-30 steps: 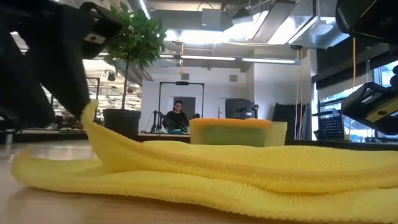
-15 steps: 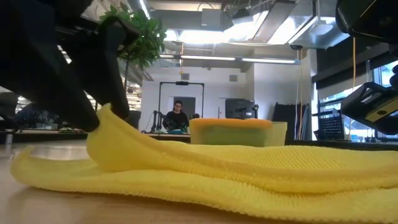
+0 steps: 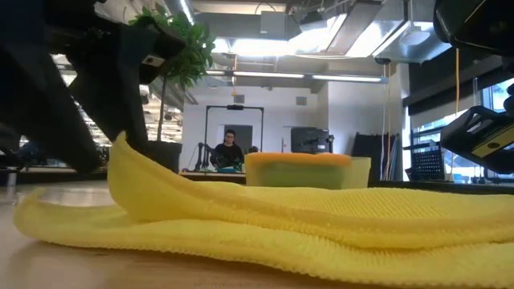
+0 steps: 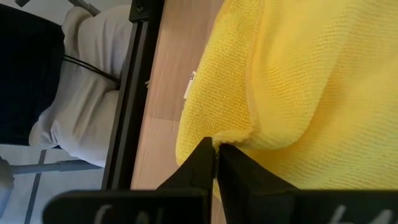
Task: Fold microfiber towels
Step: Fold the yellow microfiber towel
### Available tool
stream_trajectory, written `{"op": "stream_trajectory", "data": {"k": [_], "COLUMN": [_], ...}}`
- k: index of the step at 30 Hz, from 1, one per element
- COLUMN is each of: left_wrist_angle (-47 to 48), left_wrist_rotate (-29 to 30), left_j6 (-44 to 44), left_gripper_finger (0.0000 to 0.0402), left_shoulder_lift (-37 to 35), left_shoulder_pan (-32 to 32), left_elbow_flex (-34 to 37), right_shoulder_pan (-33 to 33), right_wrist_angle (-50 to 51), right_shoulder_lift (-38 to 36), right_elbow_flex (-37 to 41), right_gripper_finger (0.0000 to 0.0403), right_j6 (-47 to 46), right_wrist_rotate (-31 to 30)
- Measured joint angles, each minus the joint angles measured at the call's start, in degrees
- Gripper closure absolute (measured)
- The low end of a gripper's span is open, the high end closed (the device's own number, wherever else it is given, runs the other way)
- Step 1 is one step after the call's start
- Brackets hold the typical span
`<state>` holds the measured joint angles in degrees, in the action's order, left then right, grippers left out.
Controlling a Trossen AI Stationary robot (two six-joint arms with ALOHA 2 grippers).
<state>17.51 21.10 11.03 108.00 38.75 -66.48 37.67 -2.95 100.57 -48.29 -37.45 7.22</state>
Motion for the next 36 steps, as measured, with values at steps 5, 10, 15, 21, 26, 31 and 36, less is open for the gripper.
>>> {"op": "stream_trajectory", "data": {"k": [5,10,15,21,26,31,36], "left_wrist_angle": [0.0,0.3,6.0,10.7,11.5,13.9,12.8], "left_wrist_rotate": [1.3,1.8,3.0,7.9,9.4,9.4,6.2], "left_j6": [-2.7,-5.1,-5.5,-3.2,-3.6,-2.0,-0.4], "left_gripper_finger": [0.0337,0.0395,0.0401,0.0401,0.0401,0.0401,0.0401], "left_shoulder_lift": [0.0,0.0,-0.9,-4.3,-5.9,-5.9,-5.9], "left_shoulder_pan": [-0.5,-1.1,-0.5,0.7,1.7,1.8,2.0], "left_elbow_flex": [0.0,0.0,0.0,0.0,-0.1,-0.1,-0.1], "right_shoulder_pan": [0.0,0.0,0.0,0.0,0.0,0.1,0.1], "right_wrist_angle": [0.0,-0.1,-0.1,-2.0,-7.2,-8.4,-8.2], "right_shoulder_lift": [0.0,0.0,0.0,0.0,0.0,0.0,0.0], "right_elbow_flex": [0.0,0.0,0.0,0.0,0.0,-0.1,-0.1], "right_gripper_finger": [0.0383,0.0382,0.0382,0.0382,0.0364,0.0323,0.0295], "right_j6": [0.0,0.0,-1.4,-1.3,0.5,0.5,0.5], "right_wrist_rotate": [0.2,0.3,1.1,1.9,3.4,3.5,3.5]}}
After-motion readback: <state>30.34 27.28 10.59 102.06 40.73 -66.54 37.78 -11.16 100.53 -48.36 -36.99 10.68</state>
